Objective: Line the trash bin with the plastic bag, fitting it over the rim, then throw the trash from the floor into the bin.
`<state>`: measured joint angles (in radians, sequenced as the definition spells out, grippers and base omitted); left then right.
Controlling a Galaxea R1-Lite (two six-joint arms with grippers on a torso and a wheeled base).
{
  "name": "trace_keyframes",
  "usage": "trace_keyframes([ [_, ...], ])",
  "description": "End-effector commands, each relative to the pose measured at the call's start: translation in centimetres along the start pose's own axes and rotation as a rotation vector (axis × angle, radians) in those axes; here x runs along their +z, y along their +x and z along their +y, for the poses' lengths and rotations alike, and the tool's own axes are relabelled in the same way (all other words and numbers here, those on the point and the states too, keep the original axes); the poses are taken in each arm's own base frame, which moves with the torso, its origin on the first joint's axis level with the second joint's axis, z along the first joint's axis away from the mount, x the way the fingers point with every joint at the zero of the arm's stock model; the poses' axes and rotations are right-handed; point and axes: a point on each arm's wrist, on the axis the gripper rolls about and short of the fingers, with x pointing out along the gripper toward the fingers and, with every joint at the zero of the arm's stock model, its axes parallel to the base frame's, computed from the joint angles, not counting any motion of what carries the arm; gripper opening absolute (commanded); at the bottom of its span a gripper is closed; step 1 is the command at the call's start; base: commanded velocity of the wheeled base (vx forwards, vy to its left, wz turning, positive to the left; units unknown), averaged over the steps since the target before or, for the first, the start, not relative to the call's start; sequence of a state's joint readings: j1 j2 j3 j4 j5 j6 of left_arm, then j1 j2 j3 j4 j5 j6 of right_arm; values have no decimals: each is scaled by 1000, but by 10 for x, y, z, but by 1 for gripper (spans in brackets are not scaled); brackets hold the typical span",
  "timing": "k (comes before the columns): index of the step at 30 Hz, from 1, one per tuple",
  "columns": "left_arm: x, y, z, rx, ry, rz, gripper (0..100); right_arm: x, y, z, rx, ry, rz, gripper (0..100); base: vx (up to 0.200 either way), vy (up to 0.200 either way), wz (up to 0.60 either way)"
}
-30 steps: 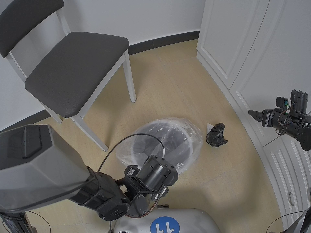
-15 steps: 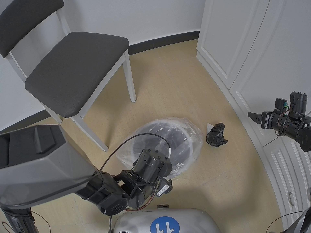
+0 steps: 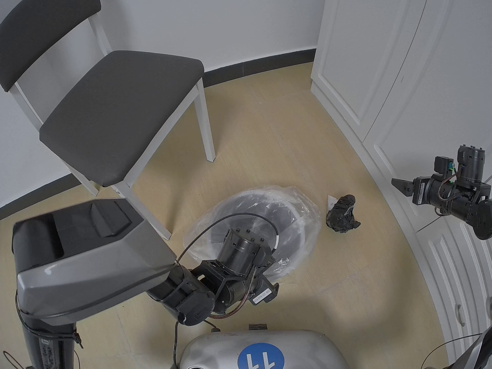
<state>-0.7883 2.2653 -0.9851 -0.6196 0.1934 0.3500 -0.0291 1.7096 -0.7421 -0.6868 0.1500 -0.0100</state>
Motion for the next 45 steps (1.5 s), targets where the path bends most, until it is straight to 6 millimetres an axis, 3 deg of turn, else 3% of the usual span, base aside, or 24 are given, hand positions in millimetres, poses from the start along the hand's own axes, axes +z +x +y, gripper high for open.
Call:
trace_keyframes([
  [1, -6, 18, 0, -4, -1, 15, 100, 0, 1, 0, 0, 1, 2, 100, 0, 0, 0],
  [6, -8, 21, -3, -14, 0, 9, 100, -1, 2, -1, -1, 2, 3, 100, 0, 0, 0],
  [7, -8, 20, -3, -20, -1, 2, 0, -2, 3, -1, -1, 2, 8, 100, 0, 0, 0],
  [15, -3, 5, -10, -8, -7, -73, 0, -2, 3, -1, -1, 1, 9, 100, 0, 0, 0],
  [20, -17, -13, -27, -16, 10, -76, 0, -3, 4, -1, 0, -1, 11, 100, 0, 0, 0],
  [25, -32, -18, -49, -41, -8, -91, 0, -5, 3, 2, 7, -34, 17, 100, 0, 0, 0],
  [29, -44, -13, -61, -39, -32, -82, 0, -7, 3, 4, 10, -36, 25, 100, 0, 0, 0],
  [36, -68, 18, -75, -13, -41, -77, 0, -8, 4, 4, 10, -38, 28, 100, 0, 0, 0],
  [45, -69, 42, -67, 35, -79, -126, 0, -11, 9, 3, 8, -40, 25, 100, 0, 0, 0],
])
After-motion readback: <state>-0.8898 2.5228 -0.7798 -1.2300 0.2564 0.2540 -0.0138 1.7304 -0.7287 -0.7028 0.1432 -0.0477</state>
